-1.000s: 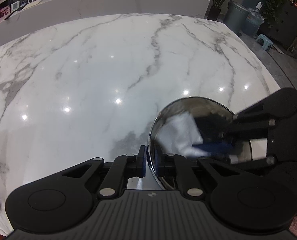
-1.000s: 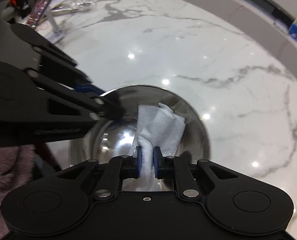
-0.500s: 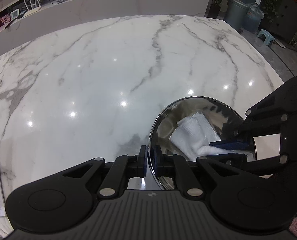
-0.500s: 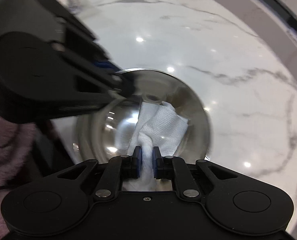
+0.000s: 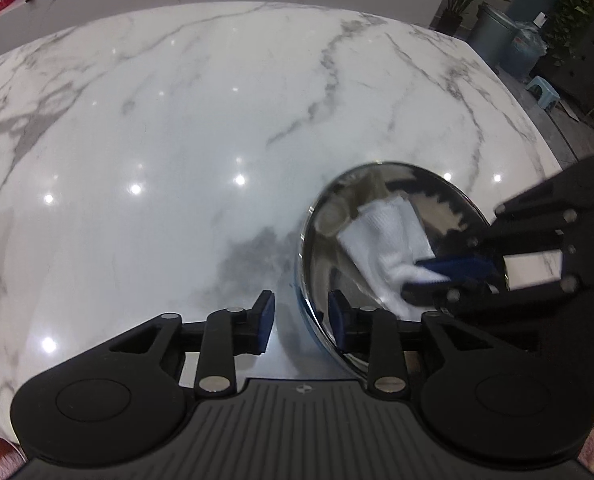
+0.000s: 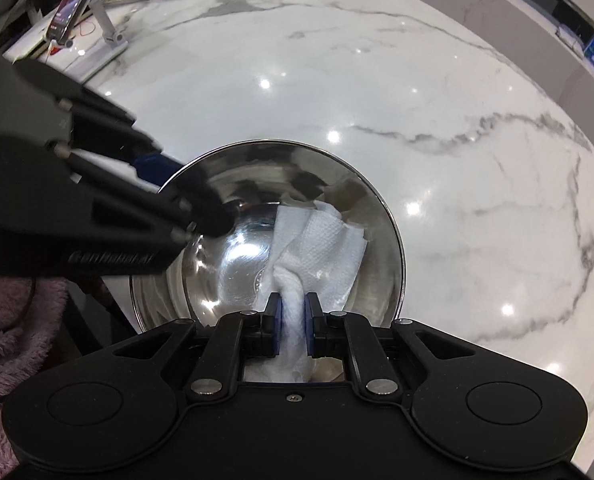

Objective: Clean bowl

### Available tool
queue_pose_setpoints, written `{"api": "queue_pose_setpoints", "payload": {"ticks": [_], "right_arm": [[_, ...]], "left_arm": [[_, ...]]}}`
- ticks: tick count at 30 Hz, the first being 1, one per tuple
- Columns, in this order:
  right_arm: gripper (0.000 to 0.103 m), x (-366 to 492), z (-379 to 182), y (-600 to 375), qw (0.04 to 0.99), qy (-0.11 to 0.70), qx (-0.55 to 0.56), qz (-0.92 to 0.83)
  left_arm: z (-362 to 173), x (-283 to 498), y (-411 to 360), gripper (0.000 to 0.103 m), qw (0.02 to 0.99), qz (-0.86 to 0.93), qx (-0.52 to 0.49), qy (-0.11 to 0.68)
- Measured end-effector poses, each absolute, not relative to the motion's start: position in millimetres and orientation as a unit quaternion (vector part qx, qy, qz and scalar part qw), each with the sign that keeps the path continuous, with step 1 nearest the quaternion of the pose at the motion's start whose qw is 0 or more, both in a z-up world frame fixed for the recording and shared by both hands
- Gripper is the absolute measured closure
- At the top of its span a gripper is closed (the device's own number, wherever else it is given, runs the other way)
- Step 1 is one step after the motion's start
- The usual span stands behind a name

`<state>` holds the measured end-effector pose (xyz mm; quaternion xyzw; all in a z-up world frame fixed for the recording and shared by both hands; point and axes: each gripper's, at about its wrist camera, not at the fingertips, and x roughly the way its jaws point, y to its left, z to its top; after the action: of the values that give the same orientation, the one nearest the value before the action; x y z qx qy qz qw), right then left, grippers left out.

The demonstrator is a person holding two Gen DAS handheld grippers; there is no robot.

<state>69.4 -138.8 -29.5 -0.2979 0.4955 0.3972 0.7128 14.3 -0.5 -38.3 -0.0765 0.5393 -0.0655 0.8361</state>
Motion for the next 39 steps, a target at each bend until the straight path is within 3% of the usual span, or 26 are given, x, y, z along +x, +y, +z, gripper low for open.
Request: {"api": "queue_pose_setpoints", "payload": {"ticks": [3,6,16,22,31,36,39], "right_arm": [[0.094,68.3,-28.5,-137.5,0.71,0.494,-0.305,0.398],[0.094,68.8,-26.1,-136.9,0.706,0.494,-0.31,0.401],[0.093,76.8,-32.6,-126.7,0.686,0.514,-0.292,0.425],[0.093,80.0,-33.5,-119.5,0.648,0.545,-0.247,0.471],[0.094,67.4,-32.3,-104.5,0.641,0.486,-0.408,0.431],[0.094,69.6,-32.9,-105.5,0.646,0.492,-0.395,0.43],[0.094,71.0,-32.8,-107.3,0.649,0.494,-0.386,0.43]], "left_arm": [[-38.2,12.5,-1.5,0.072,0.834,-0.071,-0.079,0.541],[-35.8,12.6,-6.0,0.081,0.838,-0.078,-0.061,0.537],[-35.4,25.5,-11.1,0.09,0.843,-0.072,-0.011,0.532],[-34.6,29.3,-9.1,0.091,0.843,-0.077,-0.005,0.532],[-34.4,29.2,-9.4,0.09,0.844,-0.083,0.005,0.529],[-35.5,28.7,-9.0,0.089,0.838,-0.077,-0.013,0.541],[-40.5,25.8,-8.1,0.078,0.822,-0.082,-0.043,0.562]]}}
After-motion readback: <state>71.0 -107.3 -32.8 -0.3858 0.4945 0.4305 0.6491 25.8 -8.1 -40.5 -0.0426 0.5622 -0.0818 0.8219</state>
